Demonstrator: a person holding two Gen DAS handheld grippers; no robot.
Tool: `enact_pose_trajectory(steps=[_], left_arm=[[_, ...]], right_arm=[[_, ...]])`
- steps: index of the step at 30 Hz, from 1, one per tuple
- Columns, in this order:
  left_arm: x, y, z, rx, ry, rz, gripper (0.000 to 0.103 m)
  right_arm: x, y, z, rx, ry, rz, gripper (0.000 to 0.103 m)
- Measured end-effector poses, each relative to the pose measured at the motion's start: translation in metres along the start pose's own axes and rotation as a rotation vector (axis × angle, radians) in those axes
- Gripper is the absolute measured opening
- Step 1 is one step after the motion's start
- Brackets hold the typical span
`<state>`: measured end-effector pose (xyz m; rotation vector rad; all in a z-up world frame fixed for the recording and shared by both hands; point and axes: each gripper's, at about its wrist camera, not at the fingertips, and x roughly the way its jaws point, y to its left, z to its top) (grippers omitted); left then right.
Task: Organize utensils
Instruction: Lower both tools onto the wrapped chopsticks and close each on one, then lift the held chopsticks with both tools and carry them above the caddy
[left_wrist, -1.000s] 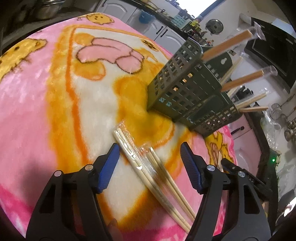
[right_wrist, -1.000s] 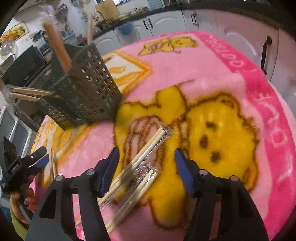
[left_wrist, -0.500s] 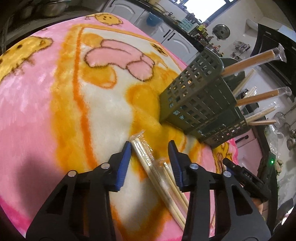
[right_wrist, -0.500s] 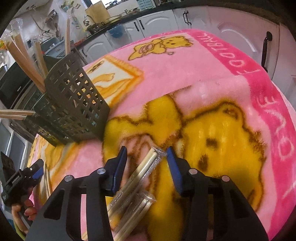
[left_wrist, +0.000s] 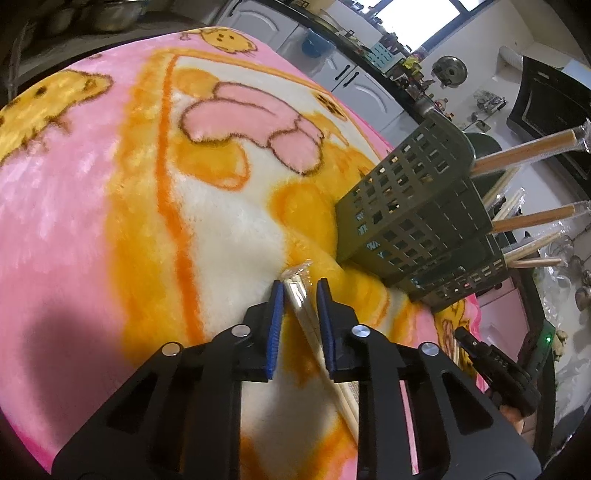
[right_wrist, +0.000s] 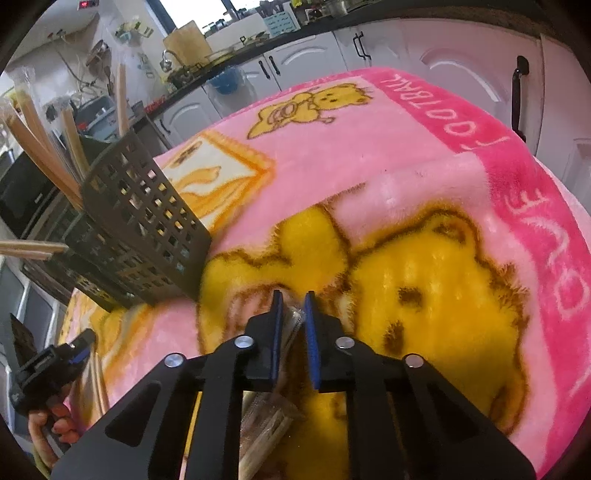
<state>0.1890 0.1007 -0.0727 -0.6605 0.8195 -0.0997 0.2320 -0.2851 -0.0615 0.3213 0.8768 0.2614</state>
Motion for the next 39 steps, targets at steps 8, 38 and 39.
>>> enact_pose_trajectory(steps=[8, 38, 39], left_arm=[[-0.006, -0.003, 0.001, 0.027, -0.029, 0.008, 0.008], [-0.095, -0.087, 0.0, 0.231, -0.22, -0.064, 0.004], [-0.096, -0.089, 0.0, 0.234, -0.224, -0.066, 0.004]], right_arm=[[-0.033, 0.019, 0.005, -0.033, -0.092, 0.043, 0.006], [-0.127, 0.074, -0.002, -0.181, -0.296, 0.129, 0.006], [-0.129, 0.075, -0.003, -0.188, -0.303, 0.129, 0.006]])
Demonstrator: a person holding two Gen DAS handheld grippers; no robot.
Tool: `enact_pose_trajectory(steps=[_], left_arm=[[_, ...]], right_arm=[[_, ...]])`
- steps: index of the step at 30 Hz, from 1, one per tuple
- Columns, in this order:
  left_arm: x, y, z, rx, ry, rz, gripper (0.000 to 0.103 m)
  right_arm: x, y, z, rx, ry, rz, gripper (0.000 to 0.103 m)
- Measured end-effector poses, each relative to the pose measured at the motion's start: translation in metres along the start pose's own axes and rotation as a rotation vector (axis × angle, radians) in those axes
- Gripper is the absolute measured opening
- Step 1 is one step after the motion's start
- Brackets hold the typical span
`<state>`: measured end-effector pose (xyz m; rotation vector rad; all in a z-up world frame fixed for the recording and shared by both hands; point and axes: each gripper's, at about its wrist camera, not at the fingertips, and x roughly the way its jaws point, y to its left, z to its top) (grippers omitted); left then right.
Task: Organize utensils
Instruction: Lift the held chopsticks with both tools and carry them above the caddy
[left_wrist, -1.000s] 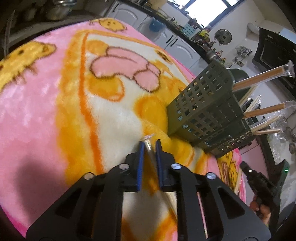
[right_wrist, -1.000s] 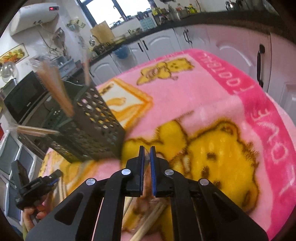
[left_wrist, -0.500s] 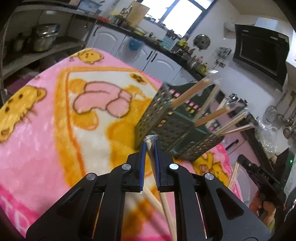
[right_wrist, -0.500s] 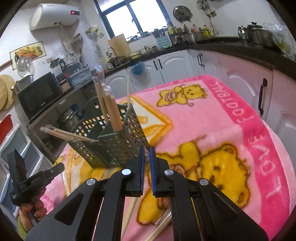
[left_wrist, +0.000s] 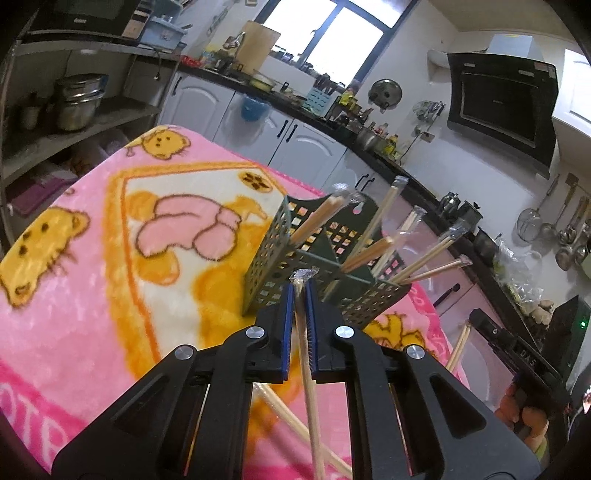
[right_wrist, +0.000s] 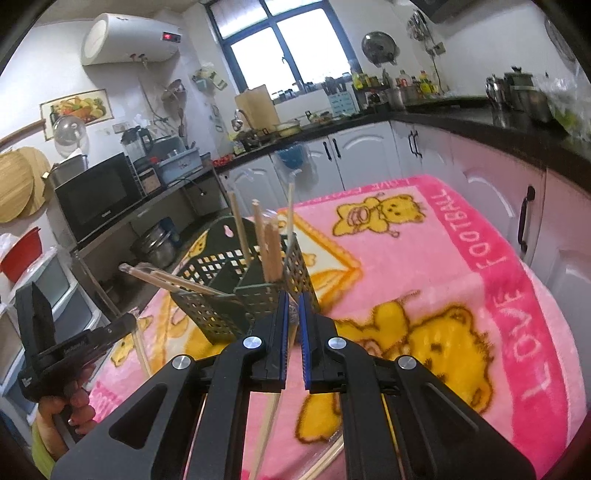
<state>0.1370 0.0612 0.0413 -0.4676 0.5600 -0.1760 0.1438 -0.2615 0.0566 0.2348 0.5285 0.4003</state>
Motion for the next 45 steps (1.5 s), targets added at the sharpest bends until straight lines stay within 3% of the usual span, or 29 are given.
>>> enact_pose_trajectory(steps=[20, 45], left_arm=[[-0.019, -0.062, 0.01, 0.085, -0.026, -0.152, 0.003], [-0.01, -0.129, 0.019, 0.225, -0.048, -0.222, 0.003]], right_arm=[[-0.038, 0.029, 0.013, -0.079, -0.09, 0.066, 0.003], [-0.054, 0.02, 0.023, -0.049, -0.132, 0.057, 0.003]])
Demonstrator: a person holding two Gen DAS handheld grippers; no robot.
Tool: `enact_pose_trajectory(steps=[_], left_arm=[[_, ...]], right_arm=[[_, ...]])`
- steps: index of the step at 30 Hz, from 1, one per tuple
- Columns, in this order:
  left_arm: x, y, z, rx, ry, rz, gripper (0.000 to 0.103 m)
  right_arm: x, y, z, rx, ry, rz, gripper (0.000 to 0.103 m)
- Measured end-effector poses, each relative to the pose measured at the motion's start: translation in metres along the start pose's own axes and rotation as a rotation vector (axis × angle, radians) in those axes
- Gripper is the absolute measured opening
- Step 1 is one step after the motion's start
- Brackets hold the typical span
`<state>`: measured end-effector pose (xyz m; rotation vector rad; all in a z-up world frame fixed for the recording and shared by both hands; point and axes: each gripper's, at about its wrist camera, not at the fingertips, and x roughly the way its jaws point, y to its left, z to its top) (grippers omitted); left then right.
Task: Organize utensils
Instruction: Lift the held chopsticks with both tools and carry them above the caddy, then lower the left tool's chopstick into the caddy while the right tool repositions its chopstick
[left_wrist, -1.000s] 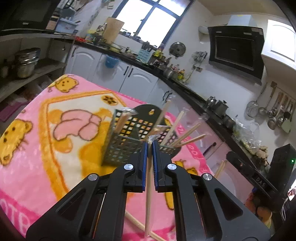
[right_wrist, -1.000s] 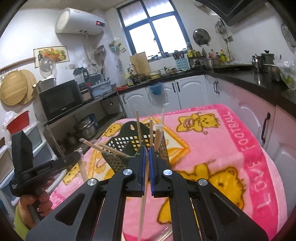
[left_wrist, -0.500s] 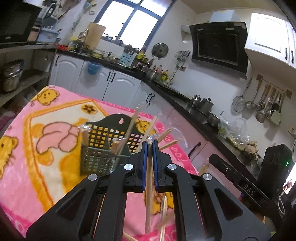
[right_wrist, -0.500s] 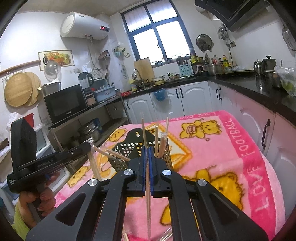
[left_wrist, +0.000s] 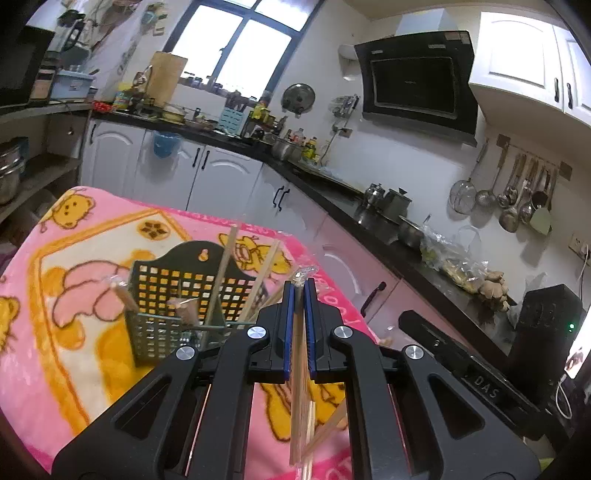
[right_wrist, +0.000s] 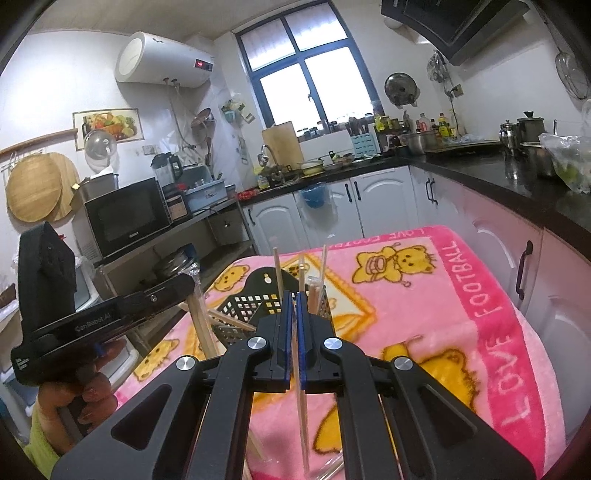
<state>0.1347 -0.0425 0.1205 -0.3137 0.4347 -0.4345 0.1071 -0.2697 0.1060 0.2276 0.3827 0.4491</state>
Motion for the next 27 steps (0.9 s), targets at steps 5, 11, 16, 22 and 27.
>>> enact_pose_trajectory(steps=[5, 11, 16, 22, 27], left_arm=[[0.004, -0.006, 0.006, 0.023, -0.001, -0.01, 0.003], [0.007, -0.011, 0.018, 0.029, -0.022, -0.024, 0.003], [0.009, -0.012, 0.028, 0.032, -0.036, -0.022, 0.003], [0.014, -0.008, 0.035, 0.04, -0.035, -0.011, 0.003], [0.019, -0.004, 0.046, 0.045, -0.046, 0.005, 0.003]], right_arm=[[0.001, -0.007, 0.005, 0.018, -0.009, -0.008, 0.003], [0.004, -0.01, 0.009, 0.02, -0.011, -0.014, 0.003], [0.016, -0.024, 0.007, 0.04, 0.027, -0.019, 0.003], [0.049, -0.06, -0.019, 0.112, 0.187, -0.04, 0.004], [0.079, -0.09, -0.048, 0.136, 0.311, -0.127, 0.027]])
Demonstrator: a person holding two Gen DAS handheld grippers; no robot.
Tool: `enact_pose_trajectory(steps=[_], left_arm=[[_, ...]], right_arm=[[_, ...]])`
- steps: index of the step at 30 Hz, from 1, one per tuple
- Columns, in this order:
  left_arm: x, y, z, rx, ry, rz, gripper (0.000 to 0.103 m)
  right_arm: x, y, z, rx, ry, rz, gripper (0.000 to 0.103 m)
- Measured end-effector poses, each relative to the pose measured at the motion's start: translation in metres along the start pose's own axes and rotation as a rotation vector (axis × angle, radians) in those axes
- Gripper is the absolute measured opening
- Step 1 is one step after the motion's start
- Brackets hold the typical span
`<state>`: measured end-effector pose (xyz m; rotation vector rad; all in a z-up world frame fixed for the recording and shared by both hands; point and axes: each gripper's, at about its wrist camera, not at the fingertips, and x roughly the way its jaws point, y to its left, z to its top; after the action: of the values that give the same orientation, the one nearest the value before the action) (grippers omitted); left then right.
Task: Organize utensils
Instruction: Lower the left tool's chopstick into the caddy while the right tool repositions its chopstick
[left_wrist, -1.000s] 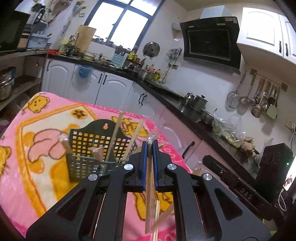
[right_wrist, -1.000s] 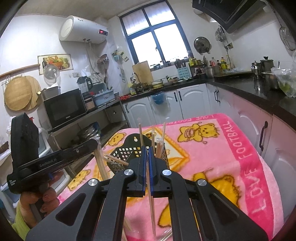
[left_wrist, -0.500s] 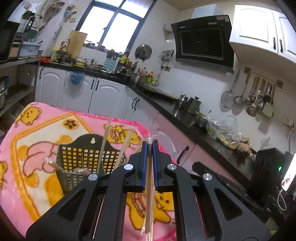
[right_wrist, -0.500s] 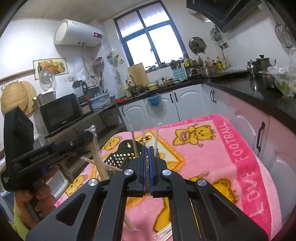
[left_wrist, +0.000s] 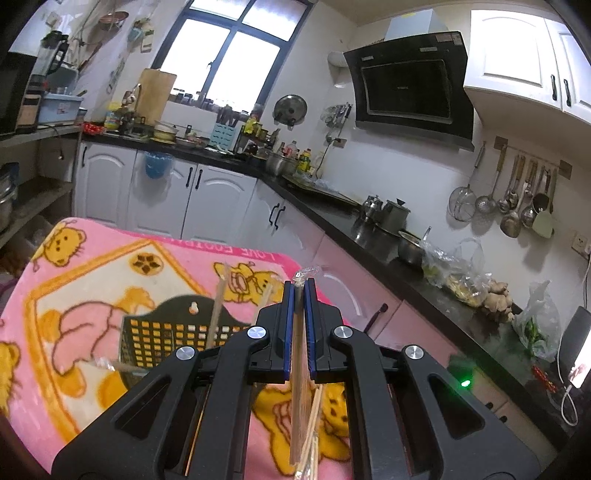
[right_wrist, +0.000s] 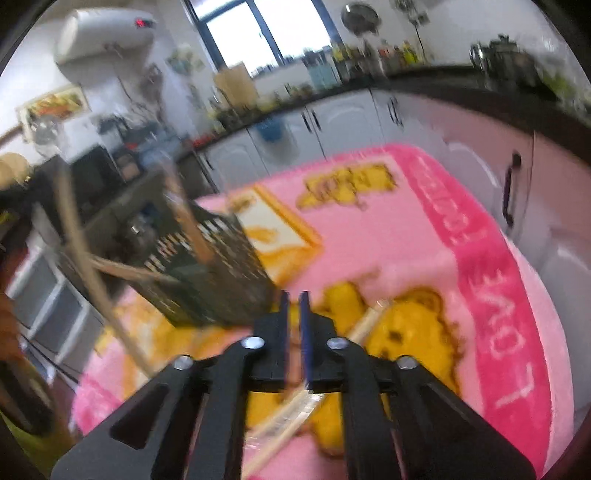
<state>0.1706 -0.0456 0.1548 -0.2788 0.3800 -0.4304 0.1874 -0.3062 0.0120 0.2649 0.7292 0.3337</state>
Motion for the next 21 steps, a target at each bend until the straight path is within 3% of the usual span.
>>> enact_pose_trajectory(steps=[1, 10, 17, 20, 21], left_arm=[[0.001, 0.001, 0.003, 0.001, -0.005, 0.004, 0.003], [0.002, 0.014, 0.035, 0.013, -0.057, 0.05, 0.003], [0.004, 0.027, 0.062, 0.016, -0.1, 0.089, 0.003], [0.006, 0.033, 0.068, 0.013, -0.111, 0.106, 0.003], [0.007, 0.037, 0.07, 0.009, -0.112, 0.111, 0.003]], right_arm=[[0.007, -0.005, -0.002, 0.014, 0.023, -0.013, 0.032], [0.066, -0.045, 0.002, 0.085, 0.181, -0.142, 0.036], [0.095, -0.055, 0.008, 0.102, 0.246, -0.163, 0.036], [0.101, -0.054, 0.012, 0.087, 0.241, -0.184, 0.03], [0.101, -0.054, 0.013, 0.085, 0.236, -0.191, 0.023]])
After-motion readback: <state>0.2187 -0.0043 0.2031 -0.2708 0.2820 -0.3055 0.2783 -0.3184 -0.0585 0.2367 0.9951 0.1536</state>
